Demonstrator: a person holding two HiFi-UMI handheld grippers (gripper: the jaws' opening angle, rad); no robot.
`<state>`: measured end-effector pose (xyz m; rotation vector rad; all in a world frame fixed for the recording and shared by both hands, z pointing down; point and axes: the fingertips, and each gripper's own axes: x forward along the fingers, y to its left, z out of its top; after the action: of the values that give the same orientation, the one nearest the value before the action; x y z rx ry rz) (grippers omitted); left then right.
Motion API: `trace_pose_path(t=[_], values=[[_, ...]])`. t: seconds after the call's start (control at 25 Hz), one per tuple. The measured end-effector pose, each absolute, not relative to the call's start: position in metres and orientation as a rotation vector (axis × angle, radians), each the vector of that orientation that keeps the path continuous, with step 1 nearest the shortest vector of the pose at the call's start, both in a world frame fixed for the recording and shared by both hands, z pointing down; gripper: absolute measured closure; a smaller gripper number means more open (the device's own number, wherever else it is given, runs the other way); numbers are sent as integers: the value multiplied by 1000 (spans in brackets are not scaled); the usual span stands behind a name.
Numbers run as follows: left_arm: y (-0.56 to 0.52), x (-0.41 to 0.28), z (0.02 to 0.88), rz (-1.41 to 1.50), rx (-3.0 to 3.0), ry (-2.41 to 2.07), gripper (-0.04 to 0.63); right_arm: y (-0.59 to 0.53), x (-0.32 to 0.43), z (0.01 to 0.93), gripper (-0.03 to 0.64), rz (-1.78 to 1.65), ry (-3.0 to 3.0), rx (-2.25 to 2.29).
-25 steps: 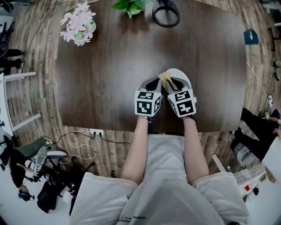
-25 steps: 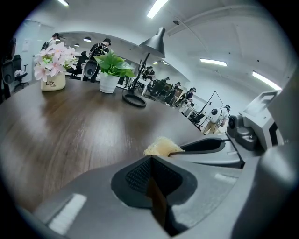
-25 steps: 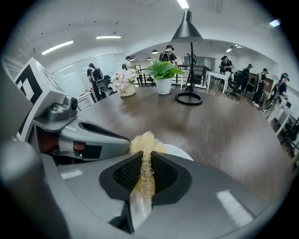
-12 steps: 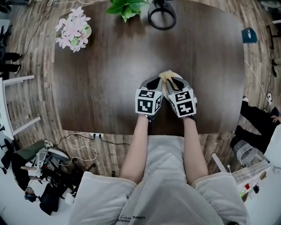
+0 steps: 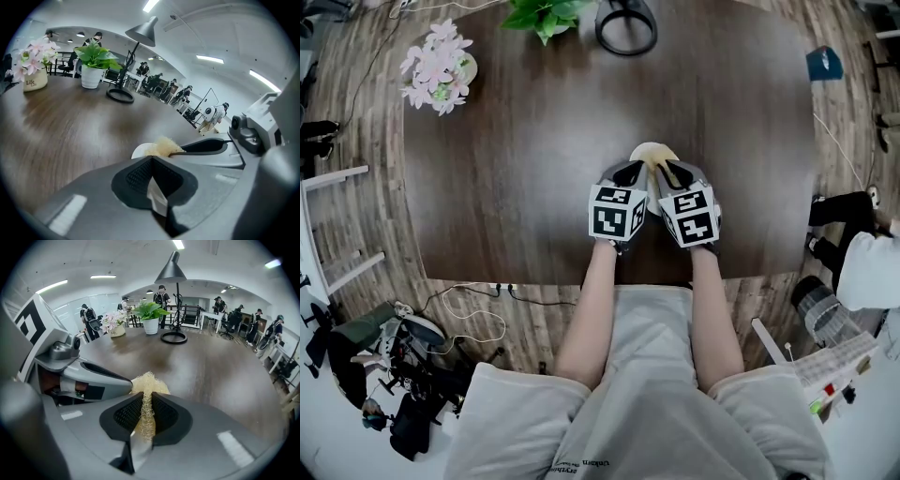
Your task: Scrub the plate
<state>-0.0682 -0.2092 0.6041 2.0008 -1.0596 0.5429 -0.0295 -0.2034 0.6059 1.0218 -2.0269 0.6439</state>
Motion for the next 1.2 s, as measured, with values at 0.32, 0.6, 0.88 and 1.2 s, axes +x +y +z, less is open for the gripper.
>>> trace_pose_path(t=[0.32,0.6,0.88,1.2], values=[[-204,-47,601,553,2014,-1050,594,-198,-9,603,545,653,-2026,1040],[-196,-38,601,561,2019,-1055,594,-189,1,602,545,663,-2033,1046],[-180,-30,599,564,2016,-1067,594,-172,9,600,545,676,-2046,1047],[-151,-18,590,563,2026,-1087,594,-145,21,594,545,693,-2066,1046]])
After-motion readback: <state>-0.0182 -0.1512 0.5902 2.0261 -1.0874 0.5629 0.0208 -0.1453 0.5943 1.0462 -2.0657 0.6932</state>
